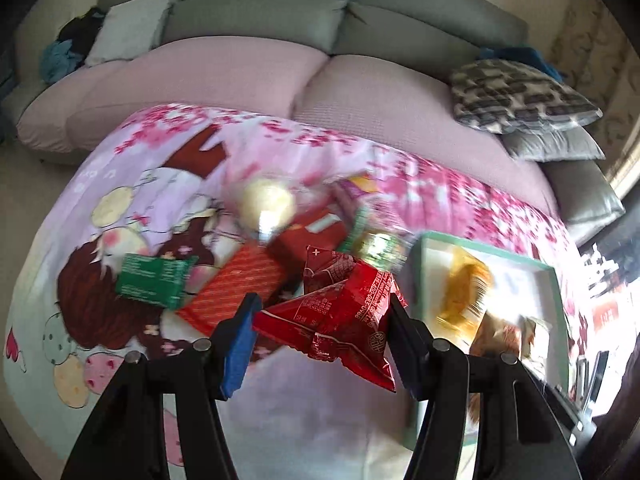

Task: Organize snacks
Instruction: 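Carry both snacks into the tray and open both tools to release them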

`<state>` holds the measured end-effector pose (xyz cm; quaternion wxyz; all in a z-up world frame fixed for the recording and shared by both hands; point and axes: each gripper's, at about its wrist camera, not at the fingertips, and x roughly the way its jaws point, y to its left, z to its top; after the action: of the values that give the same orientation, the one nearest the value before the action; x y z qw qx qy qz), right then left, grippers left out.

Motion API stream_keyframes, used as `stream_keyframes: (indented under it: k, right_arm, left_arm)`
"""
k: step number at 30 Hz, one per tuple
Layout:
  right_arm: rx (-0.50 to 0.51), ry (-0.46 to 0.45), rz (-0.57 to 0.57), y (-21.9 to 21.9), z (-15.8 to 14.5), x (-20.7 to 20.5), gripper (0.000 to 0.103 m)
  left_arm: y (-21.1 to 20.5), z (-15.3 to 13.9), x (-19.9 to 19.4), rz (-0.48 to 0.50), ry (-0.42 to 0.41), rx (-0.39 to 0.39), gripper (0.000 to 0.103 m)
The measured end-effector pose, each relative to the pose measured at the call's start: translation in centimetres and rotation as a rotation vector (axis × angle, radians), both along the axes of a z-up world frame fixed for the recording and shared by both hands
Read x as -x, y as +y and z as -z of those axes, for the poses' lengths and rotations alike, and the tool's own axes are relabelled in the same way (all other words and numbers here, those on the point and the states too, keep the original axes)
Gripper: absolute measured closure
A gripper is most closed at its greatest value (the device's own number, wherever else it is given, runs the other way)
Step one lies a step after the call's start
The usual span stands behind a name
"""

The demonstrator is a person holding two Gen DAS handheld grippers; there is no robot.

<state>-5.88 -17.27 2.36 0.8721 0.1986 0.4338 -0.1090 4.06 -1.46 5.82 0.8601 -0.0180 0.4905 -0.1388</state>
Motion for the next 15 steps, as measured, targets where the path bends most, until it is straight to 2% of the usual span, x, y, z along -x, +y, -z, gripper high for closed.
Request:
stream_keyframes:
  k: [9, 15]
  right_arm:
    - [0.031, 0.036, 0.214, -7.4, -0.2, 2.6, 0.065]
    - [0.027, 0.070, 0.335, -11.9, 0.0, 5.0, 0.065]
  left_arm:
    - [-7.1, 0.3, 3.2, 0.195, -0.009, -0.025, 0.041]
    - [-10.1, 0.7, 4.9, 0.270, 0.000, -0.037, 0.041]
